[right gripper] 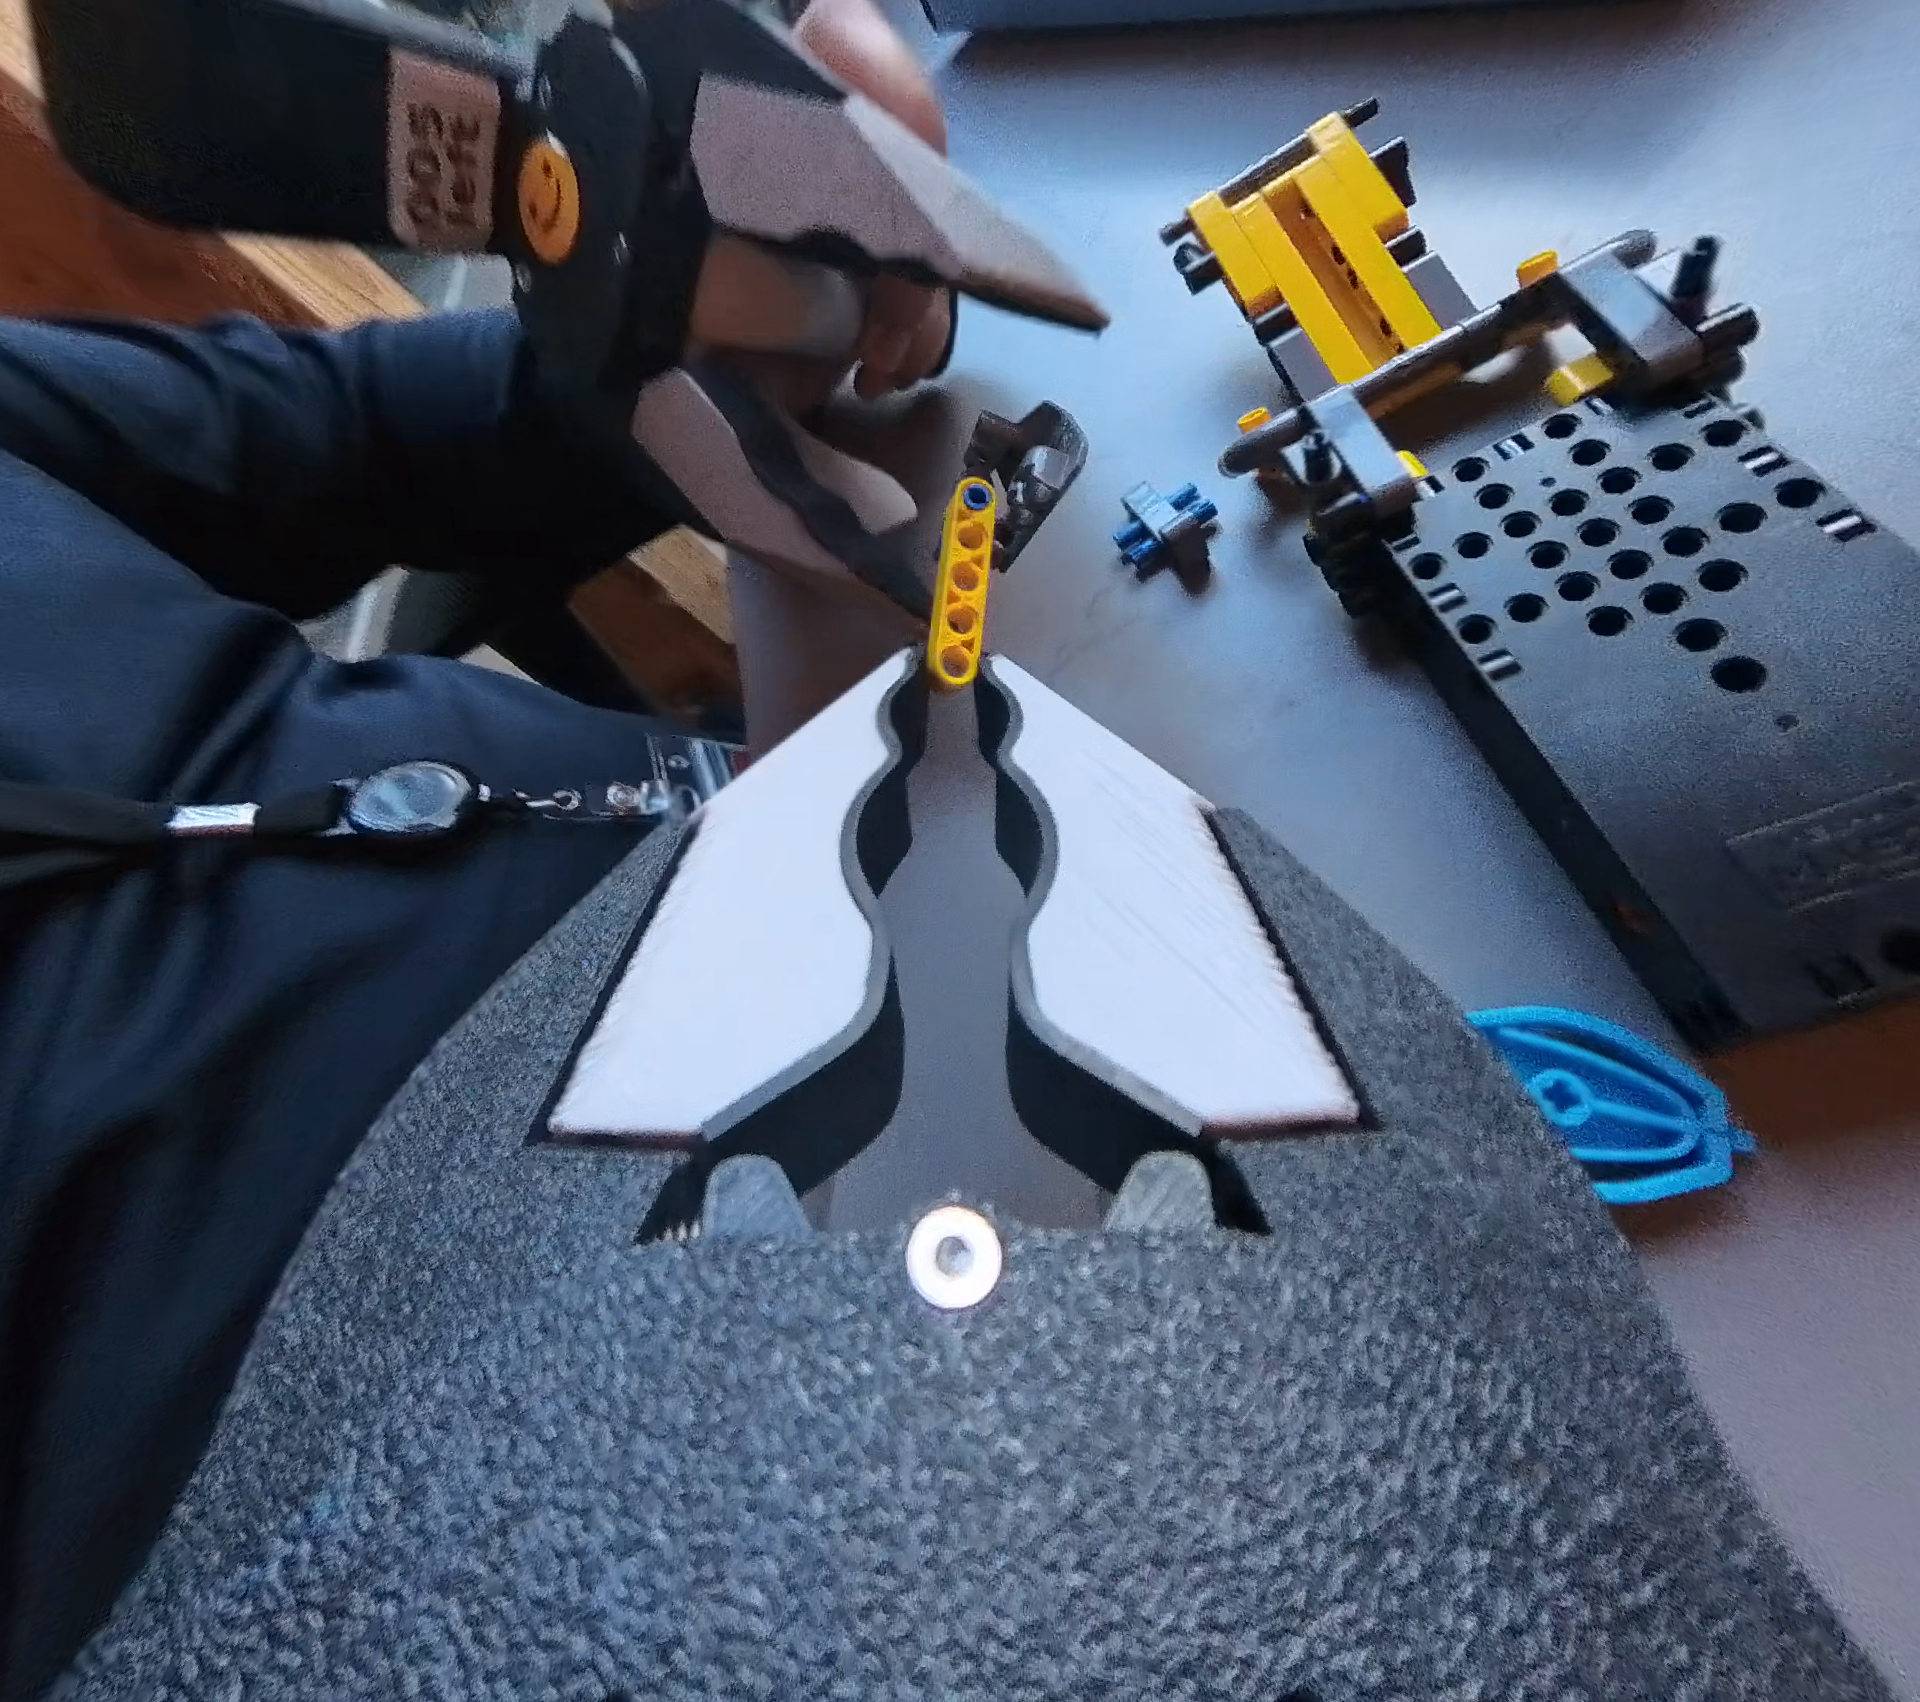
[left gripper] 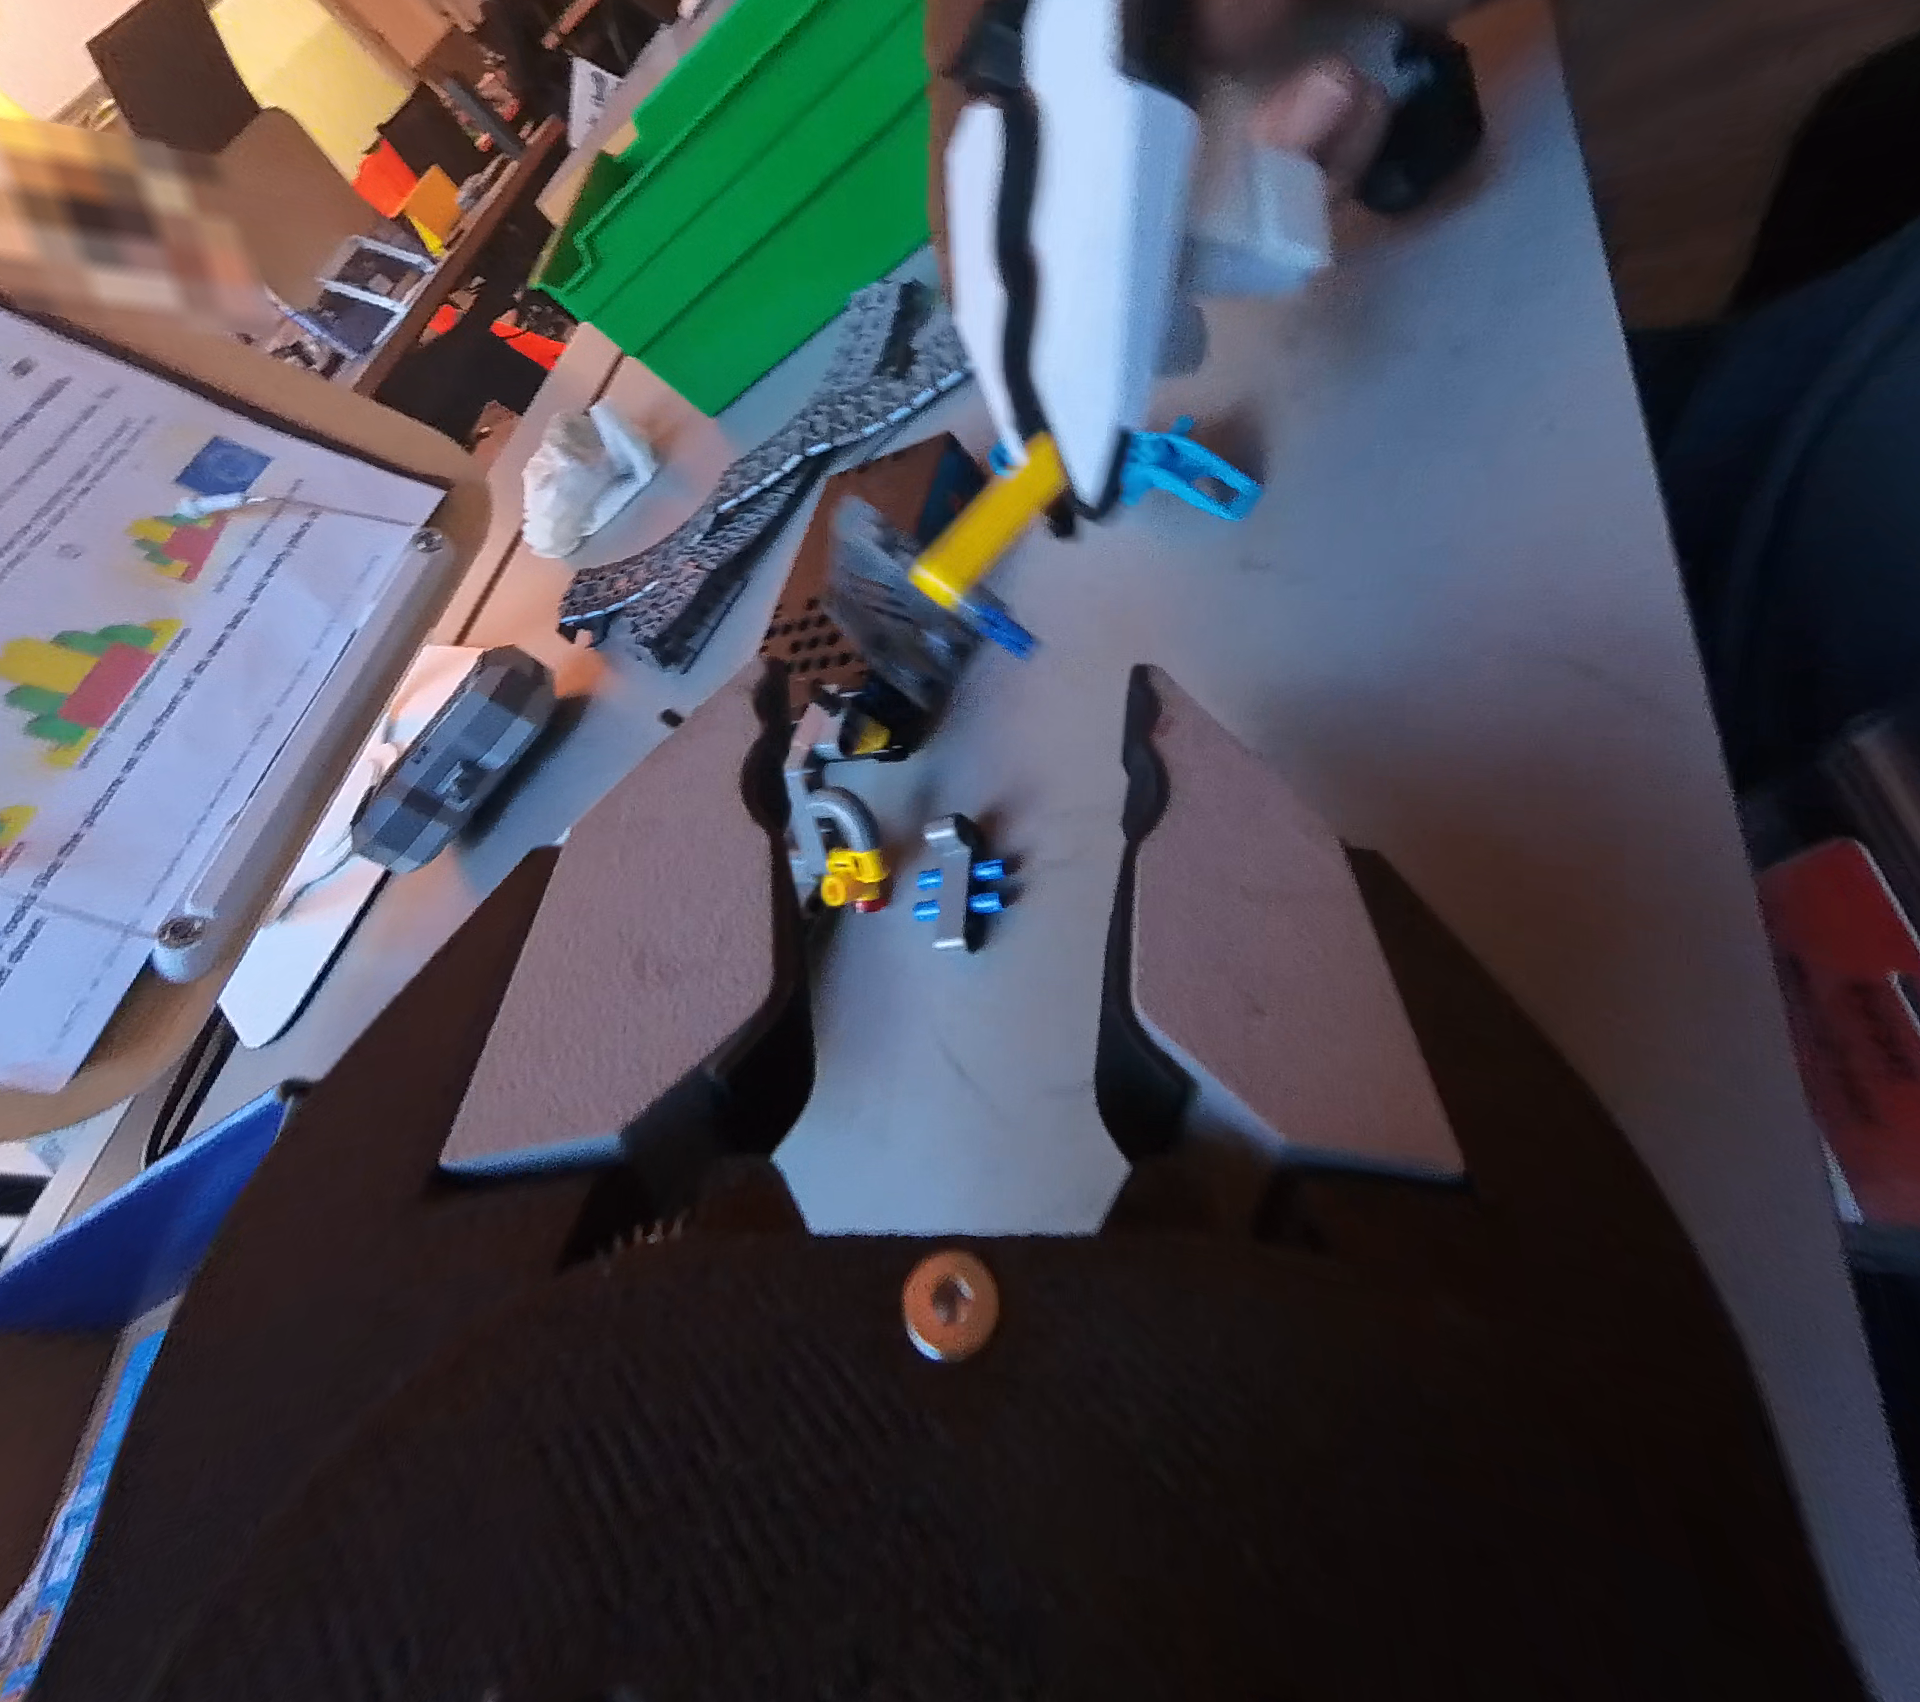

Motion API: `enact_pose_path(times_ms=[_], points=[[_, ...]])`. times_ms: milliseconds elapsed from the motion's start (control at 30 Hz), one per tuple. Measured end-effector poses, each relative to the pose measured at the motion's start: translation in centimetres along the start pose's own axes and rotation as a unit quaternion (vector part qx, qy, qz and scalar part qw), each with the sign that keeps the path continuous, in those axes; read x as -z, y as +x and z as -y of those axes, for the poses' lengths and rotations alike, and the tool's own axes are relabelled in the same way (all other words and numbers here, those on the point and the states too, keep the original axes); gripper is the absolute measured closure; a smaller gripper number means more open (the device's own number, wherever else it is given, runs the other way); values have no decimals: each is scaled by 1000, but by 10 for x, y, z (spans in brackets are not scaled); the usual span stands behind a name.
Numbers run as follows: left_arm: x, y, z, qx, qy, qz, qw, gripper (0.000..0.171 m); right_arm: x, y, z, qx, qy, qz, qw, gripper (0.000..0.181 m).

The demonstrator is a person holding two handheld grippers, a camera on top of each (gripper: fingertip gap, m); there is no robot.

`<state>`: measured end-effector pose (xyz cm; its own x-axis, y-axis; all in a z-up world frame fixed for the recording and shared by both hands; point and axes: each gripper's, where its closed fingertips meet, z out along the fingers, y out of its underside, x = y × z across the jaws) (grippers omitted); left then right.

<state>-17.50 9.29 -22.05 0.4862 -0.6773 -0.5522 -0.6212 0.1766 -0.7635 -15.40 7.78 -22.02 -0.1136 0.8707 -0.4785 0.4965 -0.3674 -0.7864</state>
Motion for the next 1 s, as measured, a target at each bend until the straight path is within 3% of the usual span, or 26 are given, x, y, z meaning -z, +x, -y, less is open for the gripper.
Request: enact_pose_path(times_ms=[67, 200, 467, 667, 1000], points=[[-4, 3, -4, -23, -16, 5, 1000, 107, 4, 0, 2, -23, 8, 12, 1000, 177], [-4, -8, 0, -123, -37, 83, 988, 110, 6, -8, 0, -69, 7, 57, 996, 177], [-2, -6, 3, -251, -61, 134, 957, 149, 2, -21, -4, -106, -2, 117, 987, 176], [-6, -3, -6, -257, -85, 120, 955, 150, -2, -11, -11, -59, -22, 65, 996, 175], [-6, 4, -3, -269, -76, 110, 954, 150, -3, -9, -17, -98, -23, 96, 990, 175]])
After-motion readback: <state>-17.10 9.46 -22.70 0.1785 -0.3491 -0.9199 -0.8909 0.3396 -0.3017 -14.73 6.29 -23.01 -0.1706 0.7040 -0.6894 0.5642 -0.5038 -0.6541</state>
